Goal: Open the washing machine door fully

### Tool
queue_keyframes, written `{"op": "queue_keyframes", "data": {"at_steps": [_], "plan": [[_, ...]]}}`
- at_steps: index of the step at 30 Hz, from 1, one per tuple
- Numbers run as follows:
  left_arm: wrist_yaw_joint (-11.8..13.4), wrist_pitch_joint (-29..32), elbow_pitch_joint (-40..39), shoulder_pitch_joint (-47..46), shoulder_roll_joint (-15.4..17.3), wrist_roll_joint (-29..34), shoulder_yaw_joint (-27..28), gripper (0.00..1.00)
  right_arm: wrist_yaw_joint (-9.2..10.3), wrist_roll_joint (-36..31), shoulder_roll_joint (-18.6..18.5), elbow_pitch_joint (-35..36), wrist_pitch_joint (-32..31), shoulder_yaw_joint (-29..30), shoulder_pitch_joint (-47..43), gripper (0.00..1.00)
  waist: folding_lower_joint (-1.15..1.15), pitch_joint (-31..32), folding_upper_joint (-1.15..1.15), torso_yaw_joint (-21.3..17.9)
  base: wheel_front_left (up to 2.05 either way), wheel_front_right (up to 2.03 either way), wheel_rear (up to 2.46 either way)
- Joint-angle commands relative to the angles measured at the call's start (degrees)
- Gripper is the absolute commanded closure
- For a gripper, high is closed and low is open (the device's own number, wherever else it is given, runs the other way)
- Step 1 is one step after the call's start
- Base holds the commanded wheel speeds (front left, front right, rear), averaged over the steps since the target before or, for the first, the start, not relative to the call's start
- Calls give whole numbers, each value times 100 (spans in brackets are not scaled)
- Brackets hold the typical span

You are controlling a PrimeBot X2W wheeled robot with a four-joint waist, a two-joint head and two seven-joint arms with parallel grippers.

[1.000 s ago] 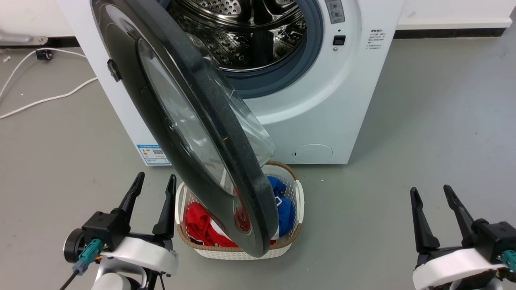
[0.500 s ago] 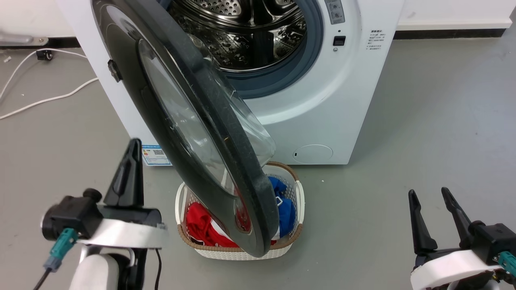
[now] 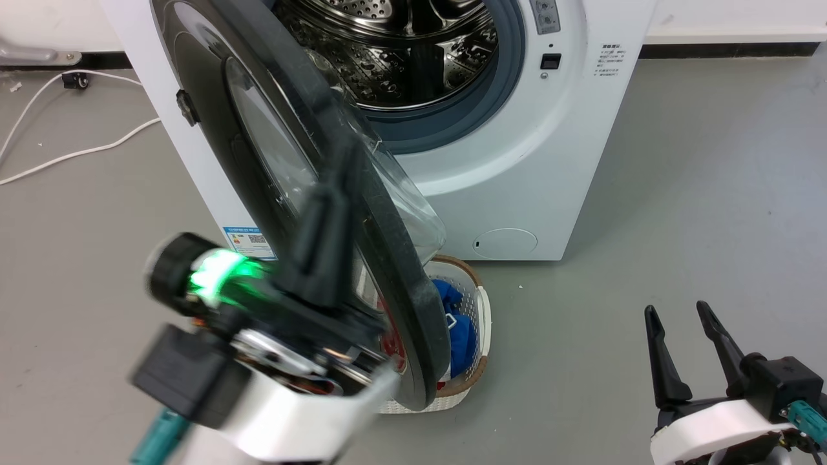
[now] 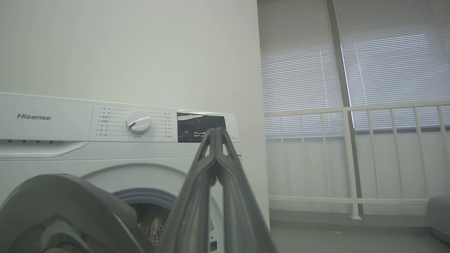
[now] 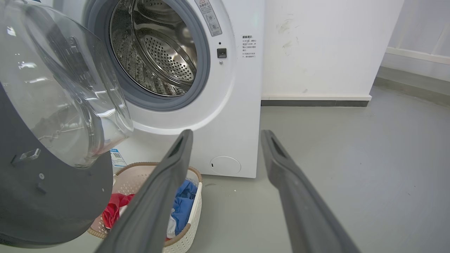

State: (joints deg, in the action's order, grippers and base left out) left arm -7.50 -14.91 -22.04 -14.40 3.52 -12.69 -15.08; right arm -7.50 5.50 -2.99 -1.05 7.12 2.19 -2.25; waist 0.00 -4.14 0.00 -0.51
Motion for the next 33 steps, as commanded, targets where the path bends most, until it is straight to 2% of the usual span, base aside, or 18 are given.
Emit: {"op": "queue_keyframes", "data": {"at_steps": [1, 9, 14, 18, 21, 26, 33], "plan": [[5, 26, -49, -36, 12, 12, -187, 100, 2, 35, 21, -24, 42, -12, 91, 0, 0, 1, 0, -3, 0, 0, 0], [3, 778, -159, 156, 323, -502, -2046, 100, 2, 76, 20, -67, 45, 50, 54, 0, 0, -4, 0, 38, 0, 0, 0], [3, 1497, 148, 387, 513, -944, -2591, 100, 2, 86, 20, -66, 37, 81, 76, 0, 0, -62, 0, 80, 0, 0, 0], [108, 2027, 632, 524, 642, -1180, -2610, 100, 2, 102, 21, -73, 53, 106, 97, 0, 0, -126, 0, 102, 0, 0, 0], [263, 2196, 1081, 540, 629, -1228, -2531, 100, 2, 117, 20, -104, 56, 86, 131, 0, 0, -166, 0, 80, 0, 0, 0], [484, 2036, 1591, 419, 525, -1183, -2350, 100, 2, 150, 20, -182, 73, 60, 122, 0, 0, -169, 0, 25, 0, 0, 0], [839, 1649, 1856, 461, 463, -1054, -2082, 100, 2, 196, 20, -266, 123, 44, 101, 0, 0, -179, 0, -26, 0, 0, 0]]}}
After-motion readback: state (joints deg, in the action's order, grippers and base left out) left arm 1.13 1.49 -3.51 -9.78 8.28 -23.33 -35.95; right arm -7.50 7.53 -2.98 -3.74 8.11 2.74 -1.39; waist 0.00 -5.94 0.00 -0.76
